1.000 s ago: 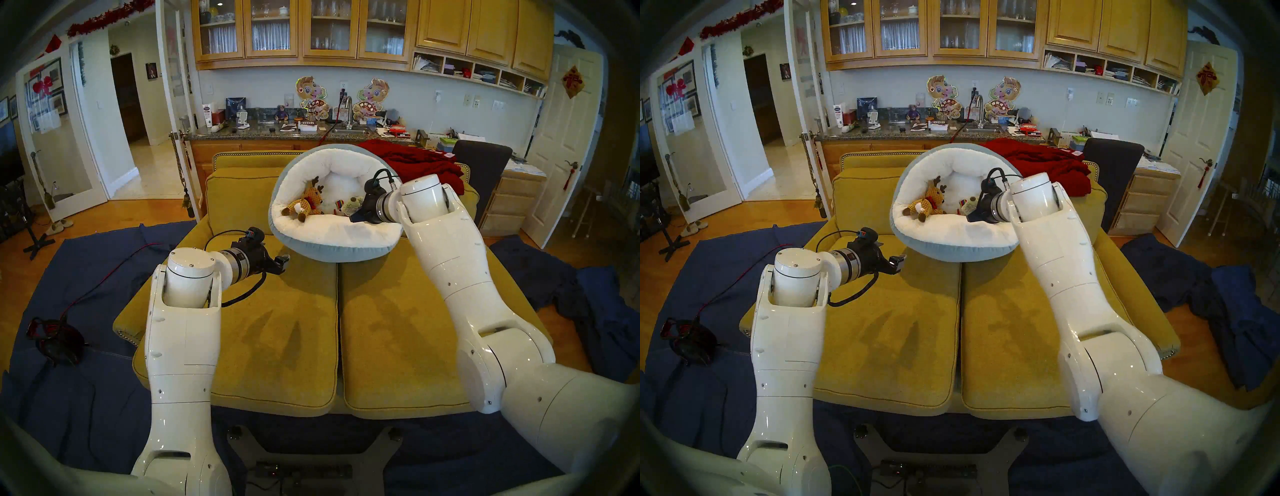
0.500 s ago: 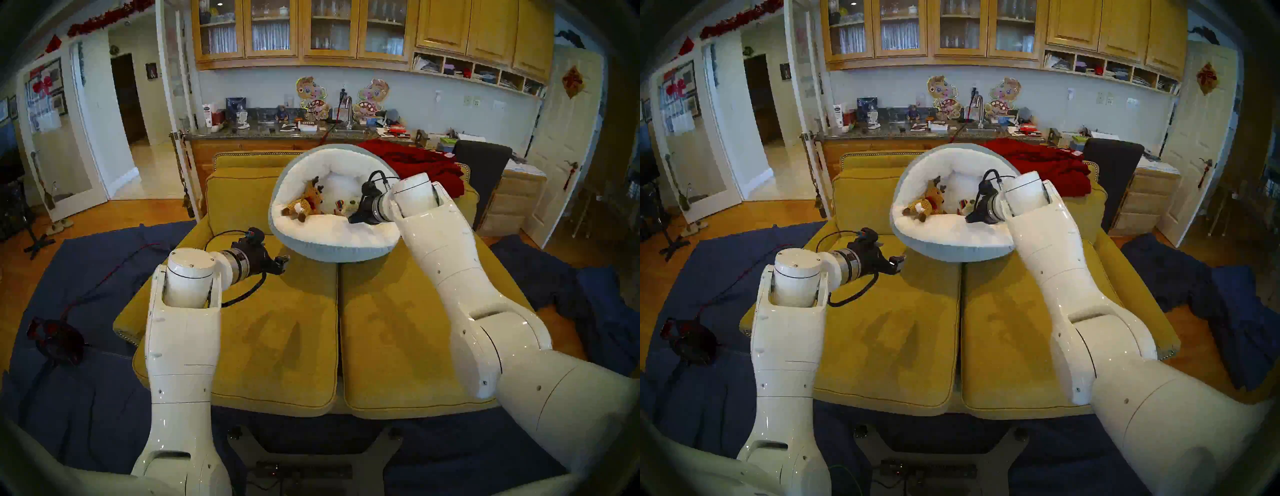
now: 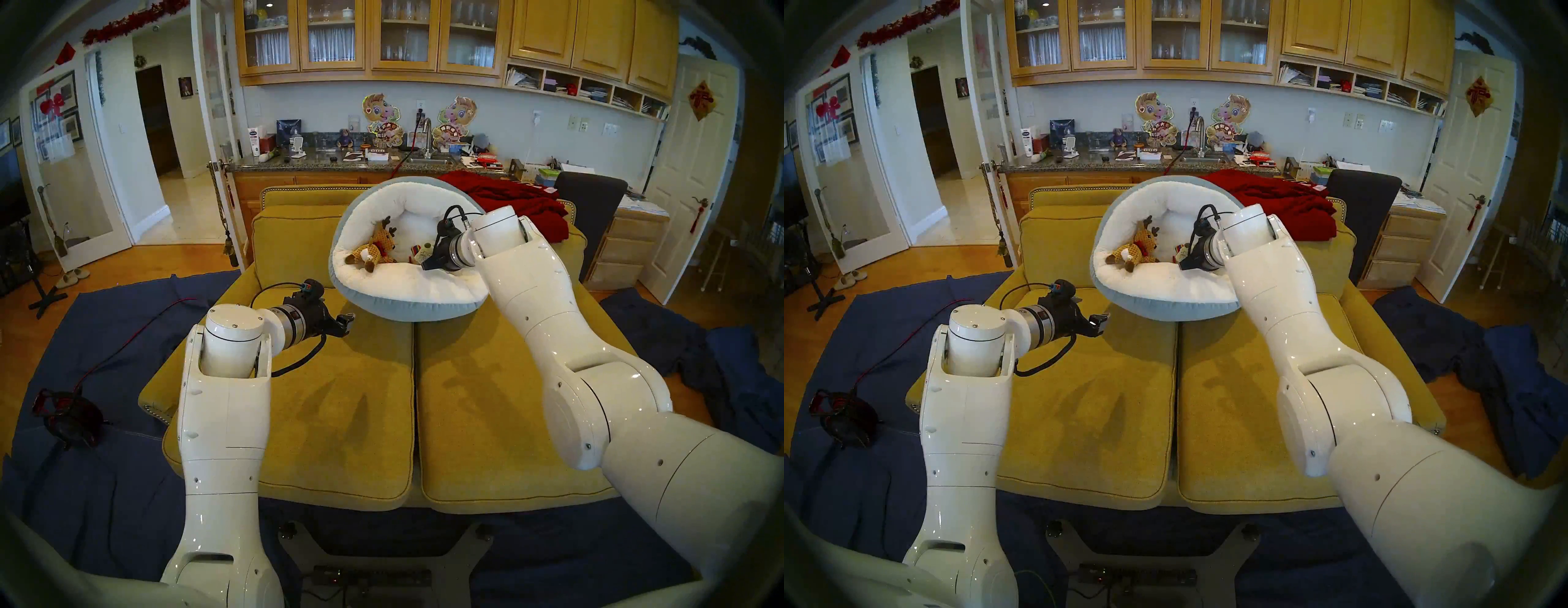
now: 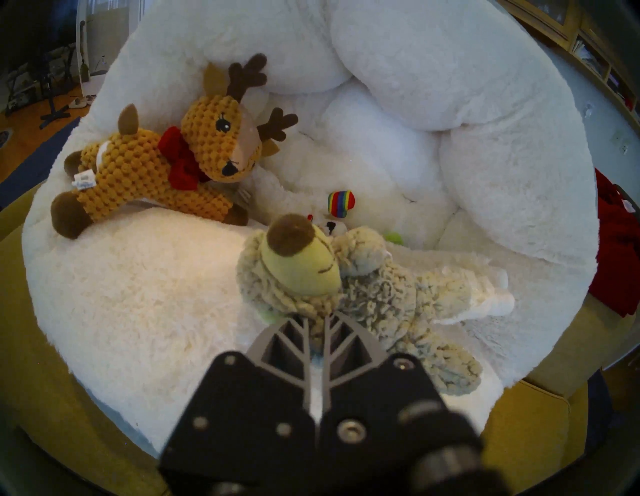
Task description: Put toys into dog bed
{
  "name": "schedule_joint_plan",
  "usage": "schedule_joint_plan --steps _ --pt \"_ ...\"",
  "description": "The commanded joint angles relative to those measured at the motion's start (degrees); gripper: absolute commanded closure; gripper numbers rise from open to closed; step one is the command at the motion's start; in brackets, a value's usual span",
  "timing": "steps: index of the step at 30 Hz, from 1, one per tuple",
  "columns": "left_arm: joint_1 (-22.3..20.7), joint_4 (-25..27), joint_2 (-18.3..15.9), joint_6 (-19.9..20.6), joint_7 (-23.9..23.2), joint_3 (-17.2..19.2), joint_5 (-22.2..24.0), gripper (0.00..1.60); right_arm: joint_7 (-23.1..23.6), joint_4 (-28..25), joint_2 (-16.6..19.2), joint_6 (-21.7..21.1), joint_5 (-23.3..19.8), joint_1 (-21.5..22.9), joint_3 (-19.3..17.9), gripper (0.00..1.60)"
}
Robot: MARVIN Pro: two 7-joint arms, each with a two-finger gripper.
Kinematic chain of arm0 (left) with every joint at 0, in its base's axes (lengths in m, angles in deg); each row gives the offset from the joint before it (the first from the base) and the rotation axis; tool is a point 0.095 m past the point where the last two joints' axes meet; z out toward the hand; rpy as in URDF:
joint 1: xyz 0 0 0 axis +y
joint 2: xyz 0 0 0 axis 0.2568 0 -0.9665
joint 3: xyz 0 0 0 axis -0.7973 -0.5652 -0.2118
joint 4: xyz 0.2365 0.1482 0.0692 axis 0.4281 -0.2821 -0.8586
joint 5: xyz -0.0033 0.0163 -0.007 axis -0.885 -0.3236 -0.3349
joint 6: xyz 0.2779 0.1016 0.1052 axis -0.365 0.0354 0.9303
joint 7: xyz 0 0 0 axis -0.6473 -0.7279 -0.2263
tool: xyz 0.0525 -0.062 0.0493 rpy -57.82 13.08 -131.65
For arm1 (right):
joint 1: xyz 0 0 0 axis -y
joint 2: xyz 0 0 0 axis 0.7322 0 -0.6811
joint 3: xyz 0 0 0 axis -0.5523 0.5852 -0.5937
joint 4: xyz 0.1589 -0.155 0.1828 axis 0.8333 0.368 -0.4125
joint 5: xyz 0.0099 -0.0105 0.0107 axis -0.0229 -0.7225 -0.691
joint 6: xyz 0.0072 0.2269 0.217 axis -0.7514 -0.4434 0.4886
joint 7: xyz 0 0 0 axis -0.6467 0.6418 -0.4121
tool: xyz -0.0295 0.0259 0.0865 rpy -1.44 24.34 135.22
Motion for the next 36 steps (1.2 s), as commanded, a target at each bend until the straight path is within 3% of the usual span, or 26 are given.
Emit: schedule_joint_plan --steps 1,10,11,13,15,25,26,29,30,36 --pt "-1.85 1.48 0.00 -0.35 0.12 -0.04 0.25 0.00 -0.56 1.66 -1.99 1.88 0.25 6.34 0.02 1.60" --pt "-1.88 1.50 0.00 -0.35 0.12 -0.04 0.25 0.00 -1.05 6.65 -3.35 3.35 0.59 8.76 -0.20 1.60" --pt "-1.88 1.50 0.00 -0.35 0.12 -0.04 0.26 0.00 -0.99 7.69 -3.48 3.32 0.61 9.63 -0.10 1.24" --pt "-1.89 1.51 0.00 -0.35 0.13 -0.04 0.26 0.00 -1.11 8.78 -3.72 3.71 0.71 10.09 -0.16 0.97" --pt "-1.90 1.52 0.00 -0.36 0.13 -0.04 0.26 0.00 -1.21 10.11 -3.96 4.09 0.78 10.82 -0.18 0.90" --pt "-1.96 1.58 0.00 -0.37 0.14 -0.04 0.28 0.00 -1.50 14.50 -4.55 6.03 1.06 13.68 -0.51 0.86" --pt "-1.98 1.59 0.00 -0.37 0.14 -0.04 0.28 0.00 -1.47 15.14 -4.59 6.25 1.08 14.25 -0.54 0.81" --pt "-2.01 1.63 0.00 -0.37 0.14 -0.04 0.30 0.00 -1.46 16.17 -4.56 6.99 1.14 15.04 -0.70 0.14" --pt "-2.03 1.64 0.00 -0.37 0.15 -0.04 0.30 0.00 -1.45 16.24 -4.47 7.21 1.15 15.09 -0.77 0.01" --pt "-2.10 1.74 0.01 -0.38 0.15 -0.03 0.33 0.00 -1.20 18.96 -4.13 8.86 1.33 17.37 -1.06 0.00"
